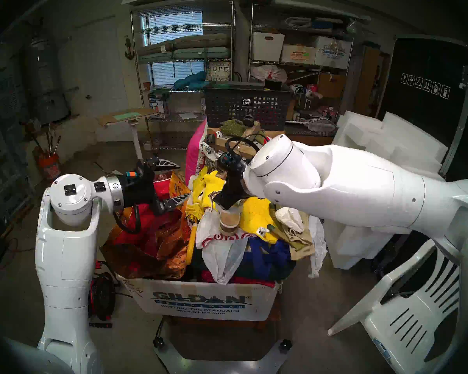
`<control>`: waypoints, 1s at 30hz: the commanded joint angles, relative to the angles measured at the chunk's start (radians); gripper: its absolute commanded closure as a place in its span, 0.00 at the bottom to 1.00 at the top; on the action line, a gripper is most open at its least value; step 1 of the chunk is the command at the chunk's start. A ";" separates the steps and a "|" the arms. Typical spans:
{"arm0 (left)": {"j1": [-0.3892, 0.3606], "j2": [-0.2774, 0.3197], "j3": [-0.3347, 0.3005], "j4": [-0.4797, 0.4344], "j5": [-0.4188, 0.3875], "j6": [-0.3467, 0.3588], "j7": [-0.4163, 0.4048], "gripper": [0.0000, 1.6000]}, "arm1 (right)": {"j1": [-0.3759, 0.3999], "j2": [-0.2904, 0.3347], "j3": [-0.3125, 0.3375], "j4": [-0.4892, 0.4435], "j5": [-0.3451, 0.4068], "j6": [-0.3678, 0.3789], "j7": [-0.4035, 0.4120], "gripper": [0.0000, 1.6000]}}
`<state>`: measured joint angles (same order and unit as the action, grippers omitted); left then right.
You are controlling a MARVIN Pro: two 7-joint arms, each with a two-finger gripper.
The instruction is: Unbuckle a shoe
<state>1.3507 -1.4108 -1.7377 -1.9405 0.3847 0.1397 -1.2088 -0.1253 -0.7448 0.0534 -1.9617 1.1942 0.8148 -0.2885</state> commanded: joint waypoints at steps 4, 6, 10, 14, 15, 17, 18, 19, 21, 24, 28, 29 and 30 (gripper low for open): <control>-0.010 0.001 0.001 -0.017 -0.002 0.002 -0.003 0.00 | 0.058 -0.053 0.005 0.044 -0.023 0.037 0.074 0.00; -0.010 0.001 0.001 -0.017 -0.002 0.002 -0.003 0.00 | 0.063 -0.057 -0.003 0.052 -0.035 0.047 0.092 0.00; -0.010 0.001 0.001 -0.017 -0.002 0.002 -0.003 0.00 | 0.072 -0.064 -0.013 0.065 -0.056 0.057 0.126 0.00; -0.010 0.001 0.001 -0.017 -0.002 0.002 -0.003 0.00 | 0.085 -0.080 -0.025 0.082 -0.076 0.075 0.163 0.00; -0.010 0.001 0.001 -0.017 -0.002 0.002 -0.003 0.00 | 0.085 -0.084 -0.022 0.084 -0.078 0.073 0.159 0.01; -0.010 0.001 0.001 -0.017 -0.002 0.002 -0.003 0.00 | 0.090 -0.091 -0.026 0.092 -0.087 0.085 0.164 0.05; -0.010 0.001 0.001 -0.017 -0.002 0.002 -0.003 0.00 | 0.090 -0.092 -0.026 0.096 -0.090 0.082 0.170 0.17; -0.010 0.001 0.001 -0.017 -0.001 0.002 -0.003 0.00 | 0.089 -0.094 -0.027 0.101 -0.093 0.081 0.175 0.22; -0.010 0.001 0.001 -0.017 -0.001 0.002 -0.003 0.00 | 0.089 -0.097 -0.030 0.107 -0.102 0.081 0.180 0.27; -0.010 0.001 0.001 -0.017 -0.001 0.002 -0.003 0.00 | 0.088 -0.102 -0.035 0.115 -0.114 0.081 0.189 0.27; -0.010 0.001 0.001 -0.017 -0.001 0.002 -0.003 0.00 | 0.091 -0.108 -0.035 0.124 -0.122 0.079 0.210 0.21; -0.010 0.001 0.001 -0.017 -0.001 0.002 -0.003 0.00 | 0.095 -0.111 -0.039 0.128 -0.125 0.086 0.221 0.18; -0.010 0.001 0.001 -0.017 -0.001 0.002 -0.003 0.00 | 0.094 -0.112 -0.039 0.129 -0.126 0.084 0.221 0.20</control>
<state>1.3507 -1.4113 -1.7380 -1.9405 0.3850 0.1397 -1.2090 -0.0608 -0.8403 0.0094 -1.8398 1.0843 0.9031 -0.0836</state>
